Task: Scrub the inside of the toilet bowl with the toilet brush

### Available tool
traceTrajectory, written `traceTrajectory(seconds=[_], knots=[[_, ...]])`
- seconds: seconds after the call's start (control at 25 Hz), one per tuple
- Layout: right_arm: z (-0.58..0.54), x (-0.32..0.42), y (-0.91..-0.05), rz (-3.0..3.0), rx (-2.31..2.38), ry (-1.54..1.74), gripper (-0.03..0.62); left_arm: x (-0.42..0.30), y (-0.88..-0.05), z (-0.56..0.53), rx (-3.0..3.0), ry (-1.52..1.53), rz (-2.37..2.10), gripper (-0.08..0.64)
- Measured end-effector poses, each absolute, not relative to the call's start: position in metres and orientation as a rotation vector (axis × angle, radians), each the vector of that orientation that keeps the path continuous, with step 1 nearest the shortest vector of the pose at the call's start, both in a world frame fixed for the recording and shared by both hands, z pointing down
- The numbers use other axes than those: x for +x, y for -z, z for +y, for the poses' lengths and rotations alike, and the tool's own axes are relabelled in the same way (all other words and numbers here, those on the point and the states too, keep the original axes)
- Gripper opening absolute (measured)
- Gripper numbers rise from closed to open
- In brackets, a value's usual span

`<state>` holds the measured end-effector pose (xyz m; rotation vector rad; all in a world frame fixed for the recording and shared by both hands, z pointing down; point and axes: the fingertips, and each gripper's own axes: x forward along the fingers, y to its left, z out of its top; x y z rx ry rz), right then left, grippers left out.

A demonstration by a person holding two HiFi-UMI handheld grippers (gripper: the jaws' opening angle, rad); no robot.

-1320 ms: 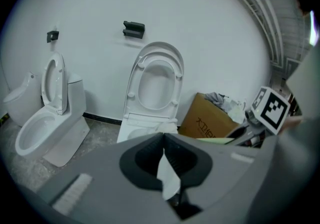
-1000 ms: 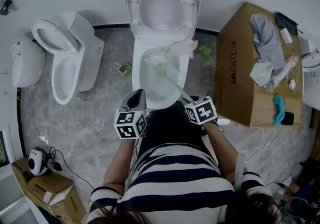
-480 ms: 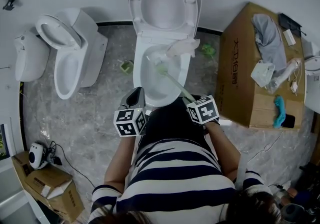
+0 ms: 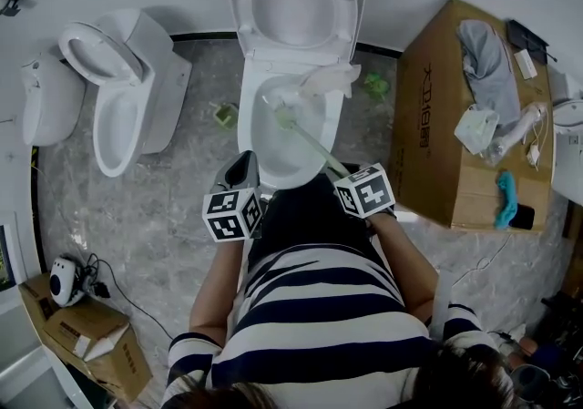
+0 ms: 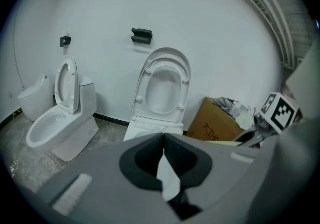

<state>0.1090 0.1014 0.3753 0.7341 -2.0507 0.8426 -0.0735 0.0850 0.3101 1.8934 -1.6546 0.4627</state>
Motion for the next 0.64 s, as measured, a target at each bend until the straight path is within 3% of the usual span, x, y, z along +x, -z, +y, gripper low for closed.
traceTrajectory(seconds=[0.64], knots=[[0.103,0.088,-0.387,-2.003,0.737,-0.826,0.074,-0.101,-0.324,0.084,1.886,-0.443,-1.635,0.000]])
